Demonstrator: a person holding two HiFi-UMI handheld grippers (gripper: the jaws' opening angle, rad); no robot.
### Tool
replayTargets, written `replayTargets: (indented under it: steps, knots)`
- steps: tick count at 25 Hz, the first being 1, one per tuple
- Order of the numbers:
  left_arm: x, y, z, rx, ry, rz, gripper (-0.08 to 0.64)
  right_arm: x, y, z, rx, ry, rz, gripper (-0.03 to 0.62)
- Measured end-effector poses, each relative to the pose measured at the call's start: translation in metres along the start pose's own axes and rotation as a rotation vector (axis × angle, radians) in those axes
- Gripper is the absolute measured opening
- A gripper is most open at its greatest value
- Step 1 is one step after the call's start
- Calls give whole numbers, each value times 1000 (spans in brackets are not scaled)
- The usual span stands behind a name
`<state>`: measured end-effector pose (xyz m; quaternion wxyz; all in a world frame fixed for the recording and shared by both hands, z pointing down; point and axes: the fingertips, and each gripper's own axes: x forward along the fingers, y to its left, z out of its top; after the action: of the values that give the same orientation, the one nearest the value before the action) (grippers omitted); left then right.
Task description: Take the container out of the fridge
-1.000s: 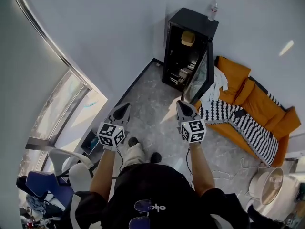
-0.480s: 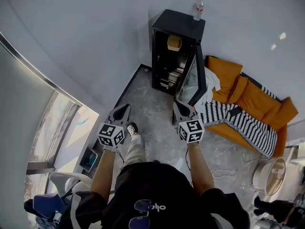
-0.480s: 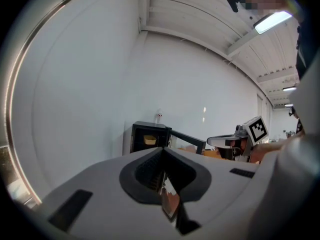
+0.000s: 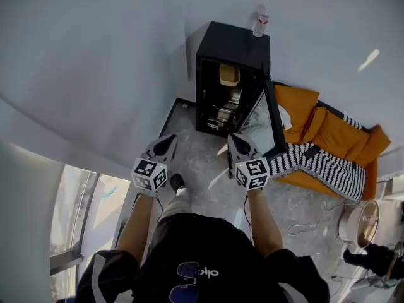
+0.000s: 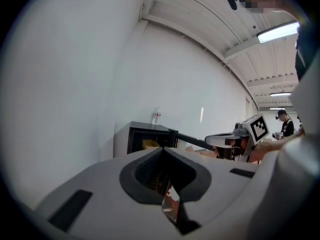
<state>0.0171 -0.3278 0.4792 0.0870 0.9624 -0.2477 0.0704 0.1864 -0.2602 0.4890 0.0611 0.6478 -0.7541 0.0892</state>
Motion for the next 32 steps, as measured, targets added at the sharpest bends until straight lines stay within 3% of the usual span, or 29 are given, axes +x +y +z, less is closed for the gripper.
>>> replayTargets:
  steps: [5, 16, 32]
  knots:
    - [35, 74, 18, -1, 20, -52, 0, 67, -10, 22, 28, -4, -67, 6]
    - [82, 168, 33, -23, 26, -162, 0, 148, -21, 34, 49, 22, -203, 6]
    - [108, 195, 20, -37, 28, -201, 0, 185, -30, 17, 50, 51, -233, 6]
